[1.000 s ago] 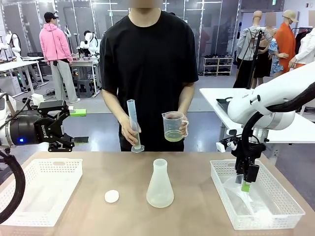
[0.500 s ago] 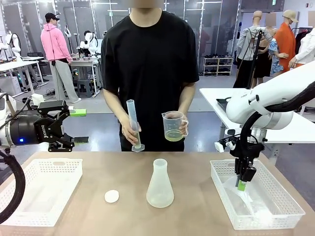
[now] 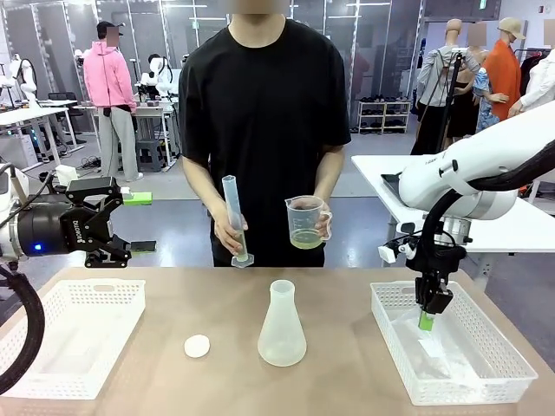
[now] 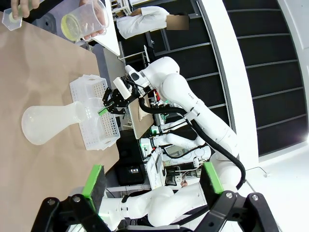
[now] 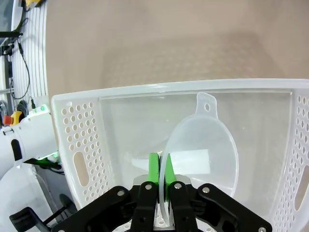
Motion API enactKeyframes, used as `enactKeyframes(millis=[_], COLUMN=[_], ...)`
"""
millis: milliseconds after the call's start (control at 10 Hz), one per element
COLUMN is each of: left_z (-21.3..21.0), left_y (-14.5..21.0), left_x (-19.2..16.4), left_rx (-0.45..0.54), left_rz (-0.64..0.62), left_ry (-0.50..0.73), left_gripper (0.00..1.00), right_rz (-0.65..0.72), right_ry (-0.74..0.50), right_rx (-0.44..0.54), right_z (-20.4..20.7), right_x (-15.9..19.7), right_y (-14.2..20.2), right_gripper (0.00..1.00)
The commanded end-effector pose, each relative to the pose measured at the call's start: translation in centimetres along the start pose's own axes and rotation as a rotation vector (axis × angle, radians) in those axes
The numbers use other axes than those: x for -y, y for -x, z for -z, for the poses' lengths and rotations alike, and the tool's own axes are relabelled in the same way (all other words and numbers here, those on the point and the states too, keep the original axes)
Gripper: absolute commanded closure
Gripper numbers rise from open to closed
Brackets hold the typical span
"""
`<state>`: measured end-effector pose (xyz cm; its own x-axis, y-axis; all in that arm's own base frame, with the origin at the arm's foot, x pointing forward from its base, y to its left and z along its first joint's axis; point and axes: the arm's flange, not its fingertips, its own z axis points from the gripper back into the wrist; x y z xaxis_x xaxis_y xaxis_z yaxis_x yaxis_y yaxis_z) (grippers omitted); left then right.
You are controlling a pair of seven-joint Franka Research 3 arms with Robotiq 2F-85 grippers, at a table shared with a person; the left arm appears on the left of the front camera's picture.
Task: Prepare the solutions needed for the experiment.
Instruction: Pick up the Plastic Funnel and insert it into the Big flask.
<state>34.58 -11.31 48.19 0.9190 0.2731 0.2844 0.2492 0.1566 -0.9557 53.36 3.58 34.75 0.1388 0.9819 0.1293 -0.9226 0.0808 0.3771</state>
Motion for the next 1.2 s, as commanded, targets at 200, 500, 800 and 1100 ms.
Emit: enactKeyframes(millis=[200,500,800,1100], left_z=[0.3,0.3,0.3,0.3], left_y=[0.4,0.4,0.4,0.4], left_x=[0.1,0.1,0.1,0.1], left_rx=[0.011,0.011,0.011,0.011], left_rz=[-0.009,-0.009,-0.009,-0.009], left_ry=[0.025,0.025,0.025,0.025], left_gripper=[0.0,0.0,0.0,0.0], right_rz=[0.046,0.083,0.1,0.144], right_ry=[0.167,0.351,0.603,0.787], right_rx=[-0.055,-0.104,-0.083,-0.071], right_z=[-2.3,-7.7,-12.2,-14.3], right_x=[-1.6,-5.3,-10.3,-13.8], right_y=[-1.9,-4.4,-7.2,-8.2], right_gripper=[1.0,1.0,1.0,1.0])
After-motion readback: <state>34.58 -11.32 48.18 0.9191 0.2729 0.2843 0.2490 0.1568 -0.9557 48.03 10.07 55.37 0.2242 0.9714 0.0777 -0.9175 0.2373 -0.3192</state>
